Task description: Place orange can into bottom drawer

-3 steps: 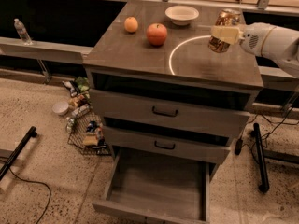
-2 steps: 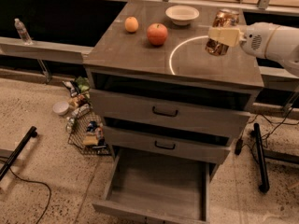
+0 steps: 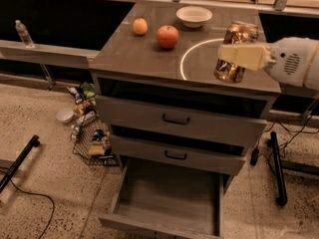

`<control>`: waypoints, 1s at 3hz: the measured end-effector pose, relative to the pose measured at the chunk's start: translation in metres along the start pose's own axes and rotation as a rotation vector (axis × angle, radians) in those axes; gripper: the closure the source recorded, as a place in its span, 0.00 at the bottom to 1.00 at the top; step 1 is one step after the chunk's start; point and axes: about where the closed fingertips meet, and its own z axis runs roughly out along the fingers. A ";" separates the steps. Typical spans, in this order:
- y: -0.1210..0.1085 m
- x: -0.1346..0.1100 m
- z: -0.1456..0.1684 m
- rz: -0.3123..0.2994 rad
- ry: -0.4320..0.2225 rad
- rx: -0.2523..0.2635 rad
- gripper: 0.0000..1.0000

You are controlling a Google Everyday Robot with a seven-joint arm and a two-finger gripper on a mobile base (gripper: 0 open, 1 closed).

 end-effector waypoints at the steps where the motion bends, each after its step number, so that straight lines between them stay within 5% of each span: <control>1: 0.042 0.046 -0.022 -0.044 0.046 -0.044 1.00; 2: 0.064 0.132 -0.025 -0.169 0.162 -0.057 1.00; 3: 0.067 0.129 -0.023 -0.162 0.160 -0.069 1.00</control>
Offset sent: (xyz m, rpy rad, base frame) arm -0.1410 0.0465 -0.1960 -0.4169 -0.0116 0.1752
